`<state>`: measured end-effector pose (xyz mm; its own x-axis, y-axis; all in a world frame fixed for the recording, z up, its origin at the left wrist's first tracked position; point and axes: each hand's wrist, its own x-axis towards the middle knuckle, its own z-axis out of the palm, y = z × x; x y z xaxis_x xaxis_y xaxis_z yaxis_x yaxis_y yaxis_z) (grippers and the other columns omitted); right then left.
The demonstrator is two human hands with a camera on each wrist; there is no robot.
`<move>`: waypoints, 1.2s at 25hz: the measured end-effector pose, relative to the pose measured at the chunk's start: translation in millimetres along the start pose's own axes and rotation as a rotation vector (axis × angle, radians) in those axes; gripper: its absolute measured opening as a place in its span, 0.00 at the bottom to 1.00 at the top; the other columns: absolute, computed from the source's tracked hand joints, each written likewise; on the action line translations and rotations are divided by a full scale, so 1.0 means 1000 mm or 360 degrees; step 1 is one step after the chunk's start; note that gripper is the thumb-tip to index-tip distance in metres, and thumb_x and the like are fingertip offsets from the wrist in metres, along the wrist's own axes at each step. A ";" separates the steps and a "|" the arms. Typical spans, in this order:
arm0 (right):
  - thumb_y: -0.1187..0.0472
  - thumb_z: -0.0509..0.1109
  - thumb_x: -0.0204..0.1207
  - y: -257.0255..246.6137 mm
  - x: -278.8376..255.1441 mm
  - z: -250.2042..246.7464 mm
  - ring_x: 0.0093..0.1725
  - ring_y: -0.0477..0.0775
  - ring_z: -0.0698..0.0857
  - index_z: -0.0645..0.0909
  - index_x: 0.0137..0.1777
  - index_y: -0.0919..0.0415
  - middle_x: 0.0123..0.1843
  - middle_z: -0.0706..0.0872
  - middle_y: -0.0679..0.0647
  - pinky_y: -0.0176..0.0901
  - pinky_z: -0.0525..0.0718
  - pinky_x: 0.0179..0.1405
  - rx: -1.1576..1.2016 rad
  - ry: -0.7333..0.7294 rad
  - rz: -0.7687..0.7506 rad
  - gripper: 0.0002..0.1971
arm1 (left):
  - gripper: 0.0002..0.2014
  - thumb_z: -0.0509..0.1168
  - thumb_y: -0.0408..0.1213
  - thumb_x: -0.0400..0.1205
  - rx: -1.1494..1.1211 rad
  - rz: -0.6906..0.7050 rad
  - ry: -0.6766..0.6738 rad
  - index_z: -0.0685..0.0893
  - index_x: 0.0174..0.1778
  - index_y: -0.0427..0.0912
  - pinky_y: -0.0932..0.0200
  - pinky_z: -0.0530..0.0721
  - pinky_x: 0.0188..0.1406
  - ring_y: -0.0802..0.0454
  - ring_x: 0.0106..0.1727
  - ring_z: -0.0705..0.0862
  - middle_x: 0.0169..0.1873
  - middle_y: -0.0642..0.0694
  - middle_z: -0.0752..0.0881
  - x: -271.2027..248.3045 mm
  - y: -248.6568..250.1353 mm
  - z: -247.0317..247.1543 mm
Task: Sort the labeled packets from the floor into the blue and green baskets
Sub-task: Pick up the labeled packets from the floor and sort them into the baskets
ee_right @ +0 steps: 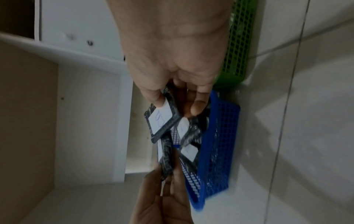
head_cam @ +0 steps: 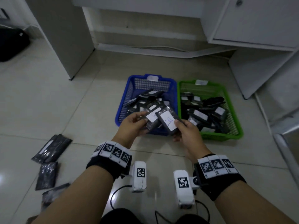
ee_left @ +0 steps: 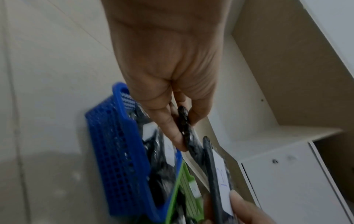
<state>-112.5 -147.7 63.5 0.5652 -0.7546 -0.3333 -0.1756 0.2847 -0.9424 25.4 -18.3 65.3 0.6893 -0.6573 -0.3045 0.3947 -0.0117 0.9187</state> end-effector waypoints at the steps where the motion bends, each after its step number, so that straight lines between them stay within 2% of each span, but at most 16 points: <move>1: 0.59 0.65 0.82 -0.003 0.007 -0.019 0.26 0.49 0.78 0.82 0.52 0.59 0.34 0.84 0.56 0.37 0.75 0.19 -0.0017 0.0085 -0.0004 0.06 | 0.13 0.62 0.24 0.82 0.0049 -0.0005 -0.0022 0.80 0.62 0.35 0.57 0.90 0.39 0.47 0.45 0.87 0.49 0.38 0.86 0.011 -0.003 0.022; 4: 0.60 0.63 0.83 -0.007 0.036 -0.079 0.24 0.46 0.72 0.82 0.55 0.63 0.30 0.78 0.54 0.33 0.71 0.17 0.0024 0.0340 0.0005 0.09 | 0.09 0.63 0.26 0.83 0.0232 0.0020 -0.0072 0.82 0.55 0.42 0.55 0.90 0.39 0.46 0.47 0.86 0.51 0.37 0.85 0.048 -0.025 0.088; 7: 0.63 0.63 0.83 -0.007 0.066 -0.119 0.26 0.48 0.74 0.79 0.61 0.67 0.33 0.81 0.56 0.34 0.75 0.17 -0.0022 0.0483 0.0043 0.11 | 0.15 0.63 0.28 0.82 0.0418 0.0077 -0.0013 0.82 0.49 0.57 0.44 0.89 0.50 0.44 0.52 0.87 0.54 0.41 0.86 0.077 -0.050 0.128; 9: 0.68 0.61 0.83 -0.013 0.084 -0.133 0.29 0.50 0.77 0.76 0.66 0.68 0.38 0.83 0.56 0.36 0.81 0.22 -0.0037 0.0452 0.0058 0.13 | 0.17 0.61 0.27 0.82 0.0597 0.0116 0.0055 0.81 0.56 0.56 0.43 0.86 0.56 0.45 0.53 0.86 0.58 0.43 0.86 0.090 -0.059 0.147; 10: 0.72 0.60 0.82 -0.017 0.092 -0.138 0.32 0.51 0.80 0.74 0.69 0.67 0.41 0.82 0.56 0.39 0.85 0.30 0.0010 0.0418 0.0073 0.16 | 0.19 0.59 0.26 0.82 0.0757 0.0130 0.0087 0.80 0.62 0.53 0.46 0.84 0.61 0.45 0.56 0.85 0.61 0.43 0.84 0.097 -0.061 0.155; 12: 0.78 0.58 0.80 -0.014 0.106 -0.141 0.44 0.56 0.85 0.66 0.77 0.61 0.47 0.80 0.55 0.46 0.86 0.51 0.0186 0.0383 0.0144 0.26 | 0.23 0.58 0.25 0.82 0.1114 0.0189 0.0056 0.75 0.73 0.43 0.55 0.71 0.74 0.45 0.70 0.76 0.73 0.42 0.74 0.104 -0.065 0.162; 13: 0.79 0.59 0.79 -0.009 0.111 -0.142 0.51 0.59 0.85 0.63 0.79 0.59 0.51 0.80 0.56 0.49 0.84 0.58 0.0222 0.0383 0.0171 0.30 | 0.24 0.58 0.26 0.82 0.1280 0.0226 -0.0013 0.71 0.76 0.41 0.60 0.63 0.76 0.46 0.76 0.70 0.78 0.43 0.67 0.105 -0.067 0.163; 15: 0.78 0.63 0.76 0.007 0.115 -0.142 0.59 0.61 0.84 0.63 0.80 0.58 0.57 0.82 0.58 0.52 0.82 0.64 0.0149 0.0405 0.0160 0.33 | 0.26 0.58 0.28 0.83 0.1562 0.0289 -0.0166 0.66 0.80 0.41 0.64 0.57 0.76 0.48 0.81 0.61 0.82 0.46 0.59 0.106 -0.071 0.159; 17: 0.77 0.64 0.75 0.019 0.114 -0.142 0.58 0.60 0.85 0.64 0.79 0.56 0.52 0.85 0.57 0.52 0.82 0.63 0.0093 0.0426 0.0091 0.33 | 0.28 0.59 0.29 0.84 0.1641 0.0282 -0.0263 0.62 0.81 0.42 0.62 0.56 0.78 0.49 0.82 0.58 0.83 0.48 0.57 0.104 -0.071 0.152; 19: 0.75 0.63 0.77 0.022 0.107 -0.139 0.56 0.59 0.86 0.67 0.77 0.55 0.47 0.86 0.55 0.50 0.83 0.62 0.0016 0.0442 -0.0025 0.29 | 0.29 0.61 0.29 0.83 0.1551 0.0324 -0.0278 0.64 0.81 0.43 0.60 0.61 0.78 0.49 0.80 0.63 0.80 0.45 0.61 0.097 -0.066 0.143; 20: 0.73 0.63 0.77 0.021 0.102 -0.136 0.55 0.58 0.86 0.71 0.74 0.55 0.47 0.86 0.55 0.51 0.83 0.61 -0.0099 0.0469 -0.0101 0.26 | 0.27 0.61 0.28 0.82 0.1490 0.0381 -0.0263 0.68 0.79 0.43 0.60 0.66 0.77 0.49 0.76 0.69 0.77 0.44 0.67 0.091 -0.062 0.135; 23: 0.69 0.64 0.77 0.016 0.079 -0.113 0.53 0.55 0.85 0.81 0.62 0.56 0.49 0.86 0.53 0.50 0.84 0.56 -0.0665 0.0417 -0.0372 0.16 | 0.18 0.62 0.26 0.80 0.1372 0.0506 -0.0270 0.83 0.65 0.44 0.71 0.76 0.62 0.54 0.60 0.81 0.61 0.45 0.80 0.058 -0.048 0.096; 25: 0.70 0.67 0.74 0.017 0.058 -0.083 0.52 0.53 0.83 0.83 0.59 0.55 0.50 0.84 0.52 0.48 0.83 0.56 -0.0989 0.0205 -0.0584 0.16 | 0.14 0.63 0.26 0.80 0.1296 0.0390 -0.0281 0.86 0.57 0.45 0.78 0.77 0.53 0.59 0.53 0.84 0.54 0.48 0.85 0.028 -0.037 0.053; 27: 0.69 0.71 0.71 0.020 0.040 -0.045 0.54 0.55 0.81 0.85 0.58 0.54 0.51 0.82 0.51 0.46 0.79 0.58 -0.1241 -0.0045 -0.0759 0.16 | 0.12 0.63 0.26 0.81 0.1242 0.0228 -0.0226 0.87 0.54 0.44 0.75 0.79 0.48 0.60 0.45 0.87 0.49 0.50 0.88 -0.005 -0.027 -0.001; 30: 0.66 0.74 0.69 0.035 0.011 0.026 0.59 0.57 0.80 0.86 0.58 0.52 0.56 0.82 0.51 0.49 0.77 0.65 -0.1377 -0.0478 -0.0753 0.18 | 0.11 0.66 0.29 0.80 0.1302 0.0051 0.0032 0.86 0.51 0.49 0.68 0.82 0.49 0.56 0.44 0.89 0.47 0.49 0.89 -0.063 -0.022 -0.097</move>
<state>-91.5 -131.1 27.1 0.8846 -0.4662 -0.0141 -0.3360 -0.6159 -0.7126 32.7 96.4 39.7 0.7065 -0.6531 -0.2724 -0.1882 -0.5445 0.8174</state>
